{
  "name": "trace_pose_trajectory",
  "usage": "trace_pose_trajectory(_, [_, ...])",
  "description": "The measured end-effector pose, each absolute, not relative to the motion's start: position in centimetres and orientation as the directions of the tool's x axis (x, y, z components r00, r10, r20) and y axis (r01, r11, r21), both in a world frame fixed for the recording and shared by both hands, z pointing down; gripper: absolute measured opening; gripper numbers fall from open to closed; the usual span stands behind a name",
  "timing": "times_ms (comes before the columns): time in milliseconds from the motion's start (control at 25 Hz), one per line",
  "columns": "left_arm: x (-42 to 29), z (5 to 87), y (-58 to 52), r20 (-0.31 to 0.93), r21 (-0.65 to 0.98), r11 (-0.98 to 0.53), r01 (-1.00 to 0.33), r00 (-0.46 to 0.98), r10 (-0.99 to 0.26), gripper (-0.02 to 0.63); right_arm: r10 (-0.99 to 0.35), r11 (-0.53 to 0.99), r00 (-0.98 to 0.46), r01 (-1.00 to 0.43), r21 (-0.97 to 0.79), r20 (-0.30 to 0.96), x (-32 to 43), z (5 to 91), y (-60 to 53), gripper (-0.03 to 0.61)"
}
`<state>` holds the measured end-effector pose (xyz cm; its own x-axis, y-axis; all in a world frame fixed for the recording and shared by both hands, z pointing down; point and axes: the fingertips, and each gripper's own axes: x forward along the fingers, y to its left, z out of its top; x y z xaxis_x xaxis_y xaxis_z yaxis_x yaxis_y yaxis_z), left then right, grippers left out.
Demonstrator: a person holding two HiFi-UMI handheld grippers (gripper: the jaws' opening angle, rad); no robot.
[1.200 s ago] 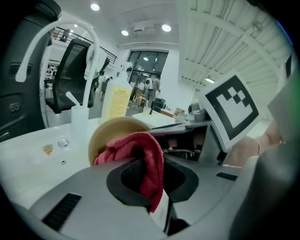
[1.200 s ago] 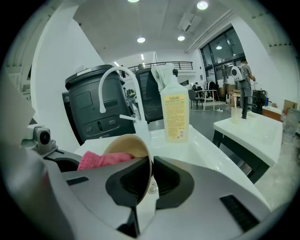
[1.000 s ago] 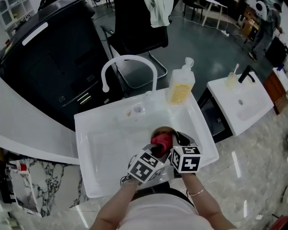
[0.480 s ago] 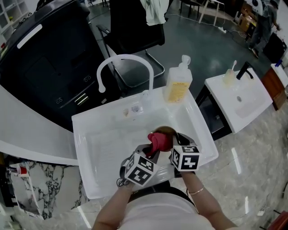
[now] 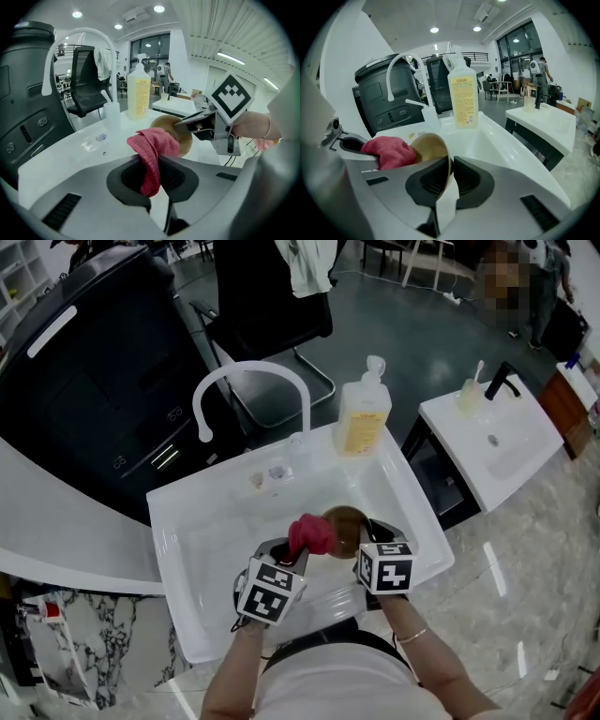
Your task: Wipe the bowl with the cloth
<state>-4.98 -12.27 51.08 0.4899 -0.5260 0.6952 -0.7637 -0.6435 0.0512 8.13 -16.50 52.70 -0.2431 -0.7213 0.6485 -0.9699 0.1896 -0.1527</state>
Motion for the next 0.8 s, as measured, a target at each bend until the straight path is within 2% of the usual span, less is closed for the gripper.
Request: trace_pose_trajectory(800, [-10.2, 47.7, -15.2, 0.535, 0.167, -0.416, -0.894, 0.436, -0.723, 0.06, -0.669, 0.141, -0.21, -0.978, -0.156, 0.713, 10.3, 55.8, -16.9, 0.018])
